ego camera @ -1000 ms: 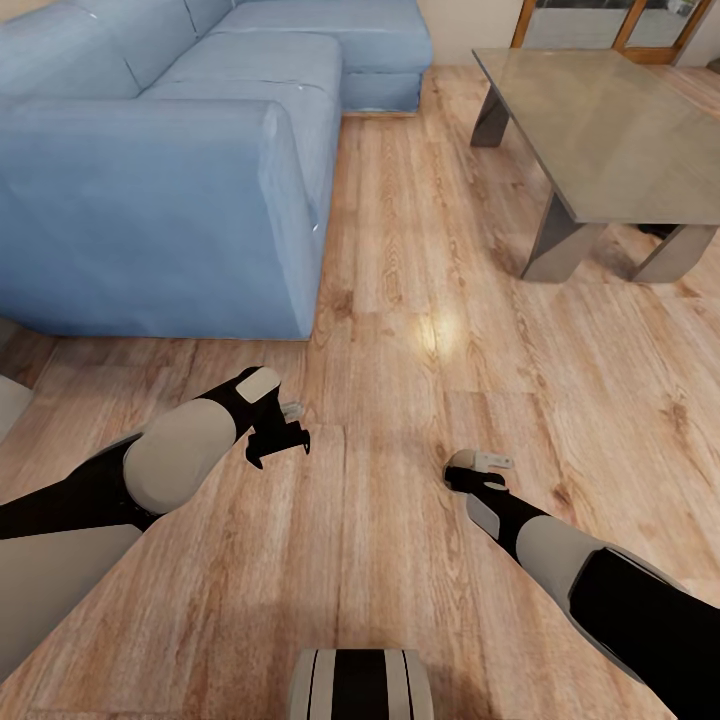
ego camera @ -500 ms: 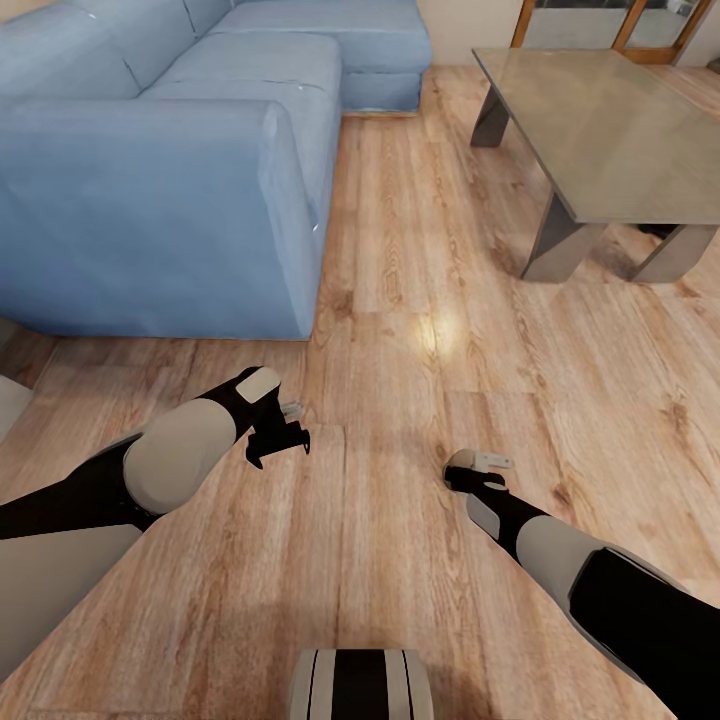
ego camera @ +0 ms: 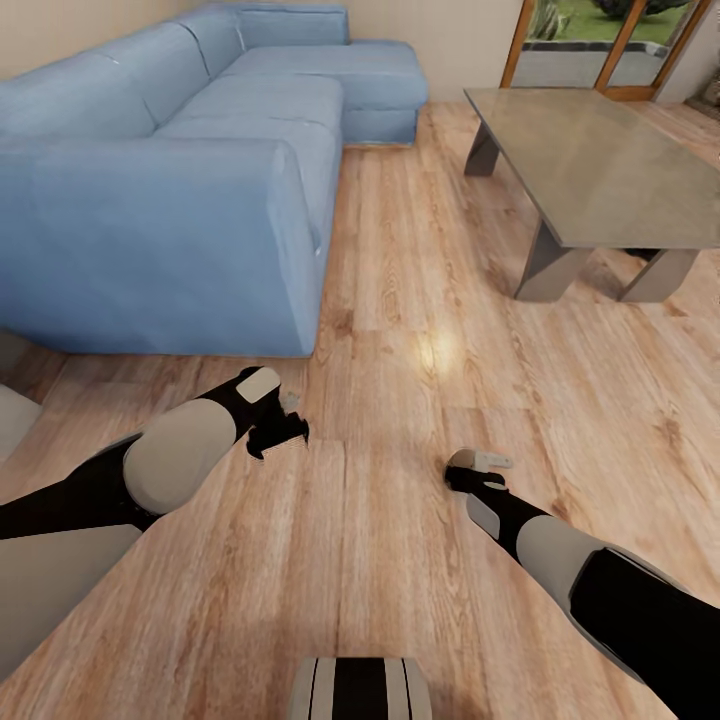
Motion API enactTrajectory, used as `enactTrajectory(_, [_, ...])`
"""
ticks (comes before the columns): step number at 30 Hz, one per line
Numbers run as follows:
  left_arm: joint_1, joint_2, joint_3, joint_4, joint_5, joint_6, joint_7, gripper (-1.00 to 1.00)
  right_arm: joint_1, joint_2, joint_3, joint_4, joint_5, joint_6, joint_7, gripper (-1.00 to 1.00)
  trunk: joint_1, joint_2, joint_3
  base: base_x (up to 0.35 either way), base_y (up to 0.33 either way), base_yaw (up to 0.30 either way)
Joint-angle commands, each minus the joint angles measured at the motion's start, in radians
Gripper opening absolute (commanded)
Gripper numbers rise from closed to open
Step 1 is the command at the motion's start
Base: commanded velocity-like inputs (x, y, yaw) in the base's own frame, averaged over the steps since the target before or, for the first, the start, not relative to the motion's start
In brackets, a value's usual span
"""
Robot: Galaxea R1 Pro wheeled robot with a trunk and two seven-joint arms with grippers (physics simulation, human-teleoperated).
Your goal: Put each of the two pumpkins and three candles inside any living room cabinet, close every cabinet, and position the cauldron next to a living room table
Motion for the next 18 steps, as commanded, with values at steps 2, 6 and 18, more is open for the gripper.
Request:
enactTrajectory(2, [0.002, 0.0, 0.001, -0.002, 0.011, -0.038, -0.006, 1.0, 0.0, -0.001, 0.006, -0.002, -0.012, -0.003, -0.005, -1.0, -0.001, 0.0, 0.007, 0.0, 0.0, 0.0])
enactTrajectory(6, [0.028, -0.003, 0.001, -0.002, 0.01, -0.106, -0.076, 1.0, 0.0, 0.001, 0.008, -0.002, -0.012, -0.005, -0.006, -1.0, -0.003, 0.001, 0.023, 0.0, 0.0, 0.0])
enactTrajectory(18, [0.293, 0.002, -0.006, -0.002, -0.011, -0.509, -0.347, 1.0, 0.0, 0.04, 0.012, -0.002, -0.014, -0.008, -0.008, -1.0, -0.008, 0.004, 0.069, 0.0, 0.0, 0.0])
